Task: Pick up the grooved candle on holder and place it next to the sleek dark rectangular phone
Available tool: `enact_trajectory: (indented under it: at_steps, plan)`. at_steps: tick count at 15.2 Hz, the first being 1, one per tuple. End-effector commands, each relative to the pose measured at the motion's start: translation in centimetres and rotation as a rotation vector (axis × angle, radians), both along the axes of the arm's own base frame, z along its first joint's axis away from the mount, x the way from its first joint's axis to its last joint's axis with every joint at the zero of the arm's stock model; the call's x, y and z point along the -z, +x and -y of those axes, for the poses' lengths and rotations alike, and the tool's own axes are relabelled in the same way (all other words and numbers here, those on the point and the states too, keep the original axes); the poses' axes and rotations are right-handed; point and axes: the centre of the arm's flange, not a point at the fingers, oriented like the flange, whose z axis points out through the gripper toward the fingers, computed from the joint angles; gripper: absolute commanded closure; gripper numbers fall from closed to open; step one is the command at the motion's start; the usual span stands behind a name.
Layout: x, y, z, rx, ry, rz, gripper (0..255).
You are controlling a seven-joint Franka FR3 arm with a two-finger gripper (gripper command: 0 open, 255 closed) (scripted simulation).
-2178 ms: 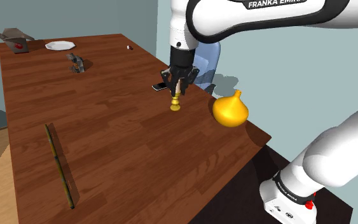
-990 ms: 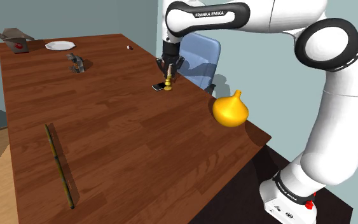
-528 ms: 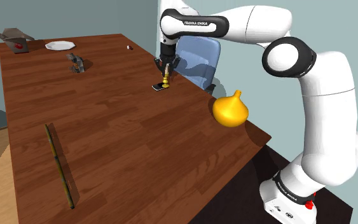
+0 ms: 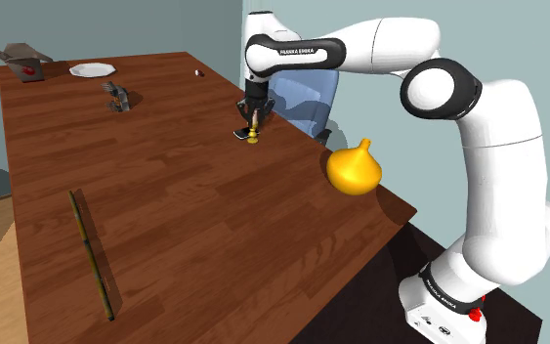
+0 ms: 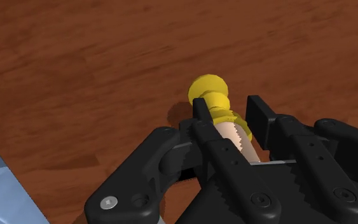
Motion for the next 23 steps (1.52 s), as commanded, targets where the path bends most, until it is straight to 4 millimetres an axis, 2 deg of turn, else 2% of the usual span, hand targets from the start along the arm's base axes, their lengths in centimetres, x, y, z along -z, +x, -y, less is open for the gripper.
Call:
enact_trajectory:
  at_steps: [1, 3, 10, 11, 16, 20, 23]
  plan:
    - [1.0, -0.1, 0.0, 0.000, 0.000, 0.001, 255]
    - [1.8, -0.1, 0.0, 0.000, 0.000, 0.001, 255]
    - [1.8, -0.1, 0.0, 0.000, 0.000, 0.001, 255]
    - [1.8, -0.1, 0.0, 0.000, 0.000, 0.001, 0]
    - [1.8, -0.1, 0.0, 0.000, 0.000, 0.001, 0]
    - [-3.2, 0.0, -0.1, 0.000, 0.000, 0.001, 0]
    - [-3.2, 0.0, -0.1, 0.000, 0.000, 0.001, 0]
